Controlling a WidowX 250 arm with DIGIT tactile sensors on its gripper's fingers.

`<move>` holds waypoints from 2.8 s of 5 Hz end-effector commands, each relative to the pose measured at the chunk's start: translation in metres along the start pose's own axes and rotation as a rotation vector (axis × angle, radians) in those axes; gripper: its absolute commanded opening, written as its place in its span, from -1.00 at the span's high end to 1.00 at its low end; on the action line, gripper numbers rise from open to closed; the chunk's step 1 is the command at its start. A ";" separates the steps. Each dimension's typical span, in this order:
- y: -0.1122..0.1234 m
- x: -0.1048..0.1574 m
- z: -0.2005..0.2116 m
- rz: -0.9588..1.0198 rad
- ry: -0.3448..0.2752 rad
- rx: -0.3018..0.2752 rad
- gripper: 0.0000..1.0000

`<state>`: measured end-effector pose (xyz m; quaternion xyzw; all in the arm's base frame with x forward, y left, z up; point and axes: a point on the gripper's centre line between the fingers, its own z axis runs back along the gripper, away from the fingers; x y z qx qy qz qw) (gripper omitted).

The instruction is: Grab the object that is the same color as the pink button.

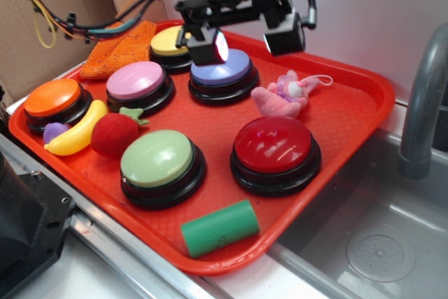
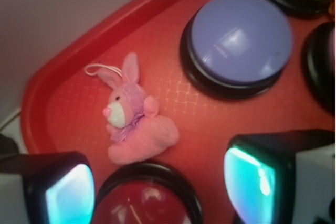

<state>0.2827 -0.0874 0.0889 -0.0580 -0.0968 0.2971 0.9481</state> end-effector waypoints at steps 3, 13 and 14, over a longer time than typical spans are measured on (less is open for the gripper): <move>-0.019 0.016 -0.053 0.010 -0.026 0.016 -1.00; 0.098 0.017 0.134 -0.304 -0.098 -0.050 1.00; 0.097 0.021 0.123 -0.256 -0.074 -0.029 1.00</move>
